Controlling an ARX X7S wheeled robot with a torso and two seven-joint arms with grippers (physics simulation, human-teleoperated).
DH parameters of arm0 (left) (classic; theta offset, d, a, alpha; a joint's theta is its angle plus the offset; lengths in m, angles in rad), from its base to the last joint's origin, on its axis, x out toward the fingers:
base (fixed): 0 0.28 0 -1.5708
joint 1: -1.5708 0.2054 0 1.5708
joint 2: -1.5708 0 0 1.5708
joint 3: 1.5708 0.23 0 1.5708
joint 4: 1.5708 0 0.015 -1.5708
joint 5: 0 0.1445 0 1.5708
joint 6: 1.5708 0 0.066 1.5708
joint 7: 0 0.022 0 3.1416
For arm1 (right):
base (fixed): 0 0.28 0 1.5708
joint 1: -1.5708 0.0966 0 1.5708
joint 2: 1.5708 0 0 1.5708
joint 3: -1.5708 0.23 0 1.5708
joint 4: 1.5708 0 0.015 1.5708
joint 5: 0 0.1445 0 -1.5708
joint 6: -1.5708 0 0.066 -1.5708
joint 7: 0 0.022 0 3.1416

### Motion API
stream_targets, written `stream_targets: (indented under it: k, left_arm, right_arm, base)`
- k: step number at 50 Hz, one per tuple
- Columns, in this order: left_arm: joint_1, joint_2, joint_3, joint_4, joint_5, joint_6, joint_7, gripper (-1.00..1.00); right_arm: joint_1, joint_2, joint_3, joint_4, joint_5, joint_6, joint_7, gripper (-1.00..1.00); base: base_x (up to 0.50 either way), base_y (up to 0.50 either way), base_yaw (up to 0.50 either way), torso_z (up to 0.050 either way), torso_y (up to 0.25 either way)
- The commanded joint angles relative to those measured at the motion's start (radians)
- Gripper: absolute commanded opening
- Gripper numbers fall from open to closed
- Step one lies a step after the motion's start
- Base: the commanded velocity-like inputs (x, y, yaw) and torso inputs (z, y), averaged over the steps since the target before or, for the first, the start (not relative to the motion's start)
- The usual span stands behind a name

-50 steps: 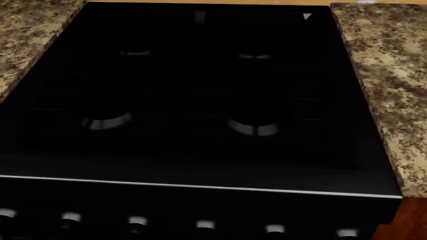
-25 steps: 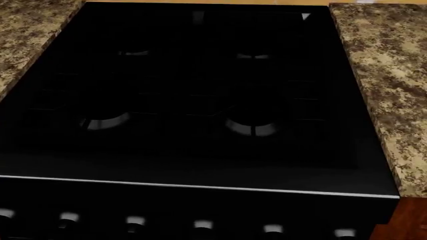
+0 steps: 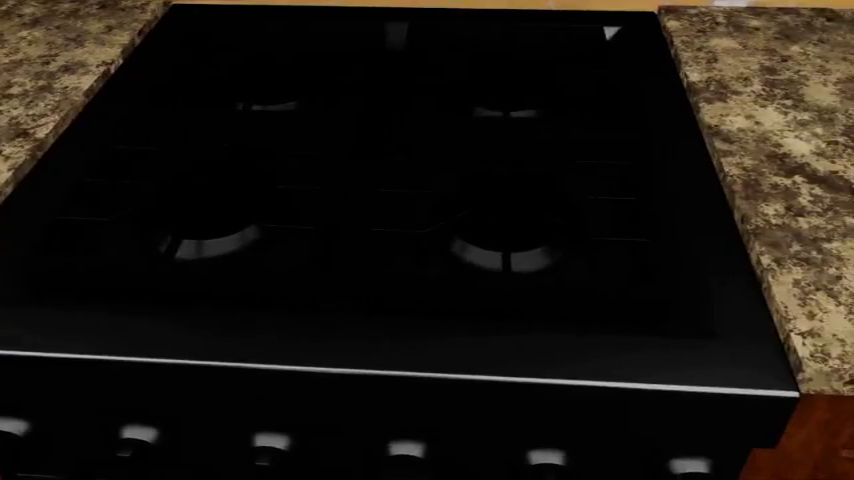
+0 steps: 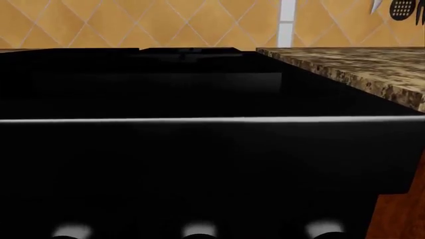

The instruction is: Navigate to the stove.

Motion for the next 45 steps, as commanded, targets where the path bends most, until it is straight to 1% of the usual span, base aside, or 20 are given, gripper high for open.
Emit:
stream_targets:
  k: [1,5,17,45]
  left_arm:
    - [0.008,0.014,-0.014,-0.005,0.011,0.042,0.044,1.00]
    - [0.005,0.015,-0.014,-0.013,0.009,0.046,0.048,1.00]
    - [0.005,0.012,-0.011,-0.010,0.007,0.046,0.045,1.00]
    - [-0.001,0.013,-0.006,-0.020,0.003,0.051,0.044,1.00]
  right_arm:
    - [0.003,-0.018,0.023,0.001,-0.028,0.006,-0.016,1.00]
    - [0.003,-0.018,0.023,0.001,-0.030,0.009,-0.012,1.00]
    - [0.003,-0.016,0.022,-0.002,-0.028,0.012,-0.006,1.00]
    - [0.006,-0.014,0.020,0.007,-0.018,-0.001,-0.009,1.00]
  base:
    - [0.00,0.00,0.00,0.000,0.000]
    - [-0.01,0.30,0.00,0.000,0.000]
    - [-0.02,0.48,0.00,0.000,0.000]
    - [0.00,0.01,0.00,0.000,0.000]
